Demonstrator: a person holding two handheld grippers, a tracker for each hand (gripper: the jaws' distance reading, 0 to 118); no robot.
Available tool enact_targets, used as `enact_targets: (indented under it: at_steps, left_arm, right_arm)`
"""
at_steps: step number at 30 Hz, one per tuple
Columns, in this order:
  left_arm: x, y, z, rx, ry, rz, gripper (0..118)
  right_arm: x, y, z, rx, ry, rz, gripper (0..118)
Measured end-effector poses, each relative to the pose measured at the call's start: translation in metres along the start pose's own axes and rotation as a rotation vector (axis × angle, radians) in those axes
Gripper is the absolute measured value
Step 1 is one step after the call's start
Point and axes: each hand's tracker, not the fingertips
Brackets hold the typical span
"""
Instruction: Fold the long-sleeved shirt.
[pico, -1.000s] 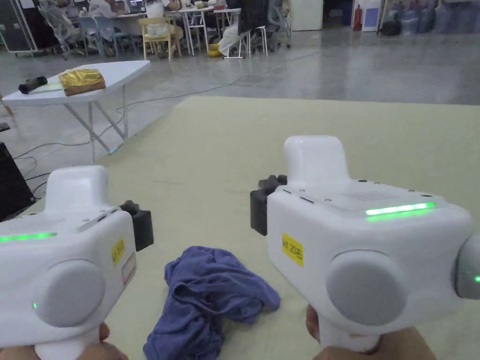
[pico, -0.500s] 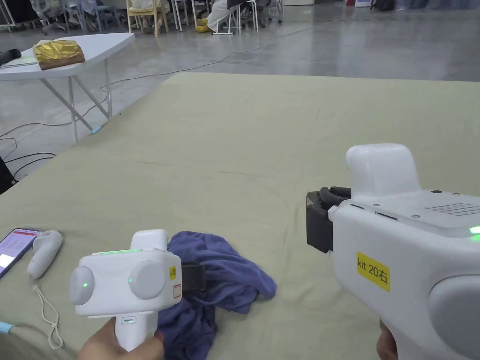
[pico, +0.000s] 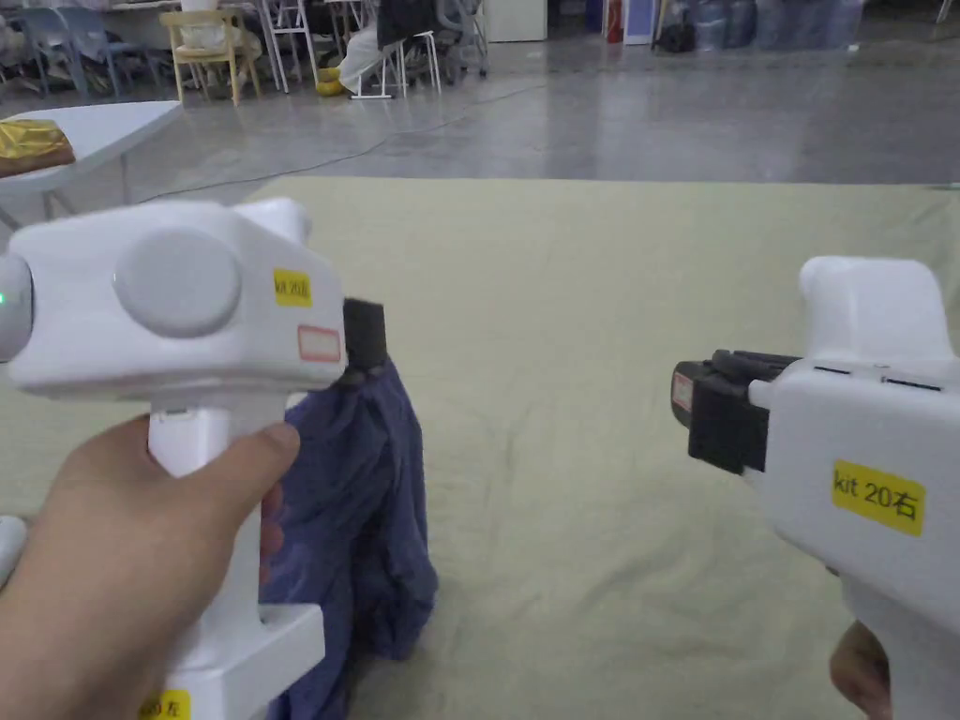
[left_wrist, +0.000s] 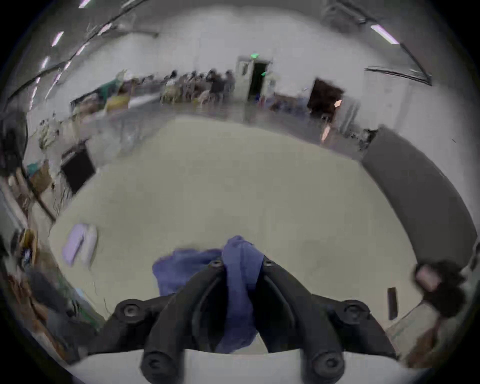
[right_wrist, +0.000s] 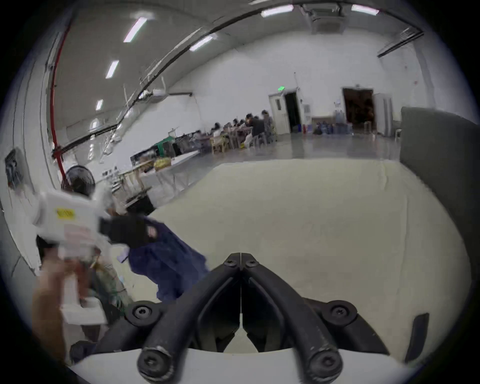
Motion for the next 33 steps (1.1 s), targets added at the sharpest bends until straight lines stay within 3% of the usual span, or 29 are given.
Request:
enact_targets:
  at_steps: [6,12,15,19,20,22,23,26,30,33]
  left_arm:
    - [0.104,0.082,0.049,0.145,-0.200,-0.073,9]
    - [0.203,0.073,0.039,0.185,-0.295,-0.164,8]
    - [0.243,0.025,-0.010,0.025,-0.335,-0.181,8]
    - [0.278,-0.074,-0.123,-0.266,-0.357,-0.162,9]
    - [0.284,-0.101,-0.145,-0.318,-0.355,-0.131,19]
    - [0.295,-0.154,-0.184,-0.420,-0.360,-0.088,100]
    - [0.296,-0.170,-0.203,-0.471,-0.361,-0.103,115]
    - [0.294,-0.188,-0.212,-0.570,-0.400,-0.083,114]
    - [0.258,-0.124,-0.160,-0.357,-0.489,0.006,114]
    - [0.212,-0.077,-0.099,-0.185,-0.452,-0.031,112]
  right_arm:
    - [0.047,0.037,0.069,0.130,-0.089,-0.003,0]
    - [0.089,0.049,0.114,0.181,-0.204,-0.002,0]
    - [0.108,0.040,0.122,0.175,-0.256,-0.003,0]
    - [0.136,0.020,0.121,0.119,-0.306,-0.022,0]
    - [0.142,0.015,0.120,0.099,-0.317,-0.029,0]
    - [0.152,0.005,0.115,0.062,-0.325,-0.042,0]
    - [0.156,0.001,0.114,0.049,-0.325,-0.045,0]
    - [0.164,-0.006,0.110,0.025,-0.330,-0.050,0]
    - [0.165,-0.003,0.113,0.033,-0.329,-0.065,0]
    - [0.159,-0.002,0.115,0.039,-0.326,-0.077,0]
